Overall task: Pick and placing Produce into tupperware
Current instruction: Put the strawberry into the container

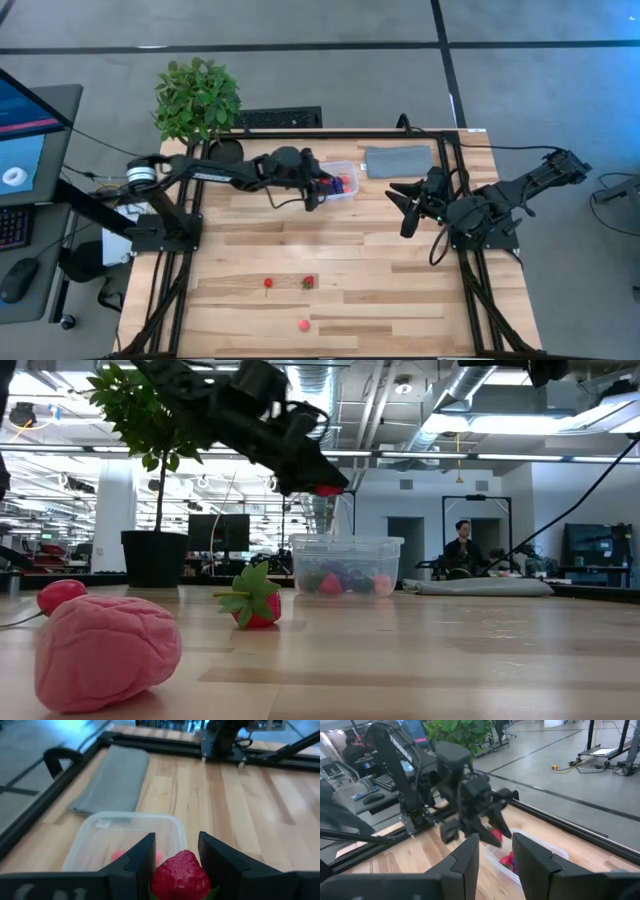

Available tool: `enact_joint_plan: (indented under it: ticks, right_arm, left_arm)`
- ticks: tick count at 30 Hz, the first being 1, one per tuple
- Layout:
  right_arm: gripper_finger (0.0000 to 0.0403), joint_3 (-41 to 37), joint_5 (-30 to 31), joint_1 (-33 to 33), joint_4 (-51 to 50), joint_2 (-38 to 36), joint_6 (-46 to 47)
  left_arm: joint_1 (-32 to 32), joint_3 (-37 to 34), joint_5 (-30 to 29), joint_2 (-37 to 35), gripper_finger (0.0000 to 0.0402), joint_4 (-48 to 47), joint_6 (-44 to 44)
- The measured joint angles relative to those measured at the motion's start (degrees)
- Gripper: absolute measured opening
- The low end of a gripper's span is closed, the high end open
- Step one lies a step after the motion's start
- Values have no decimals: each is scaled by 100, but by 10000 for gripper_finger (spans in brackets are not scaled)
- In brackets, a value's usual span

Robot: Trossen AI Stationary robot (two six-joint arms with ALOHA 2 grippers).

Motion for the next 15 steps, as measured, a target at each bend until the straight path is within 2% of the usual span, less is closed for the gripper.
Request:
enact_joint_plan:
  ticks: [6, 15]
  right_arm:
    - [140, 0, -13, 107, 80, 0, -2]
    - [140, 0, 3, 297, 48, 0, -3]
  left_arm:
    - [83, 360, 118, 589, 132, 0, -94]
    - [150, 363, 122, 677, 132, -47, -164]
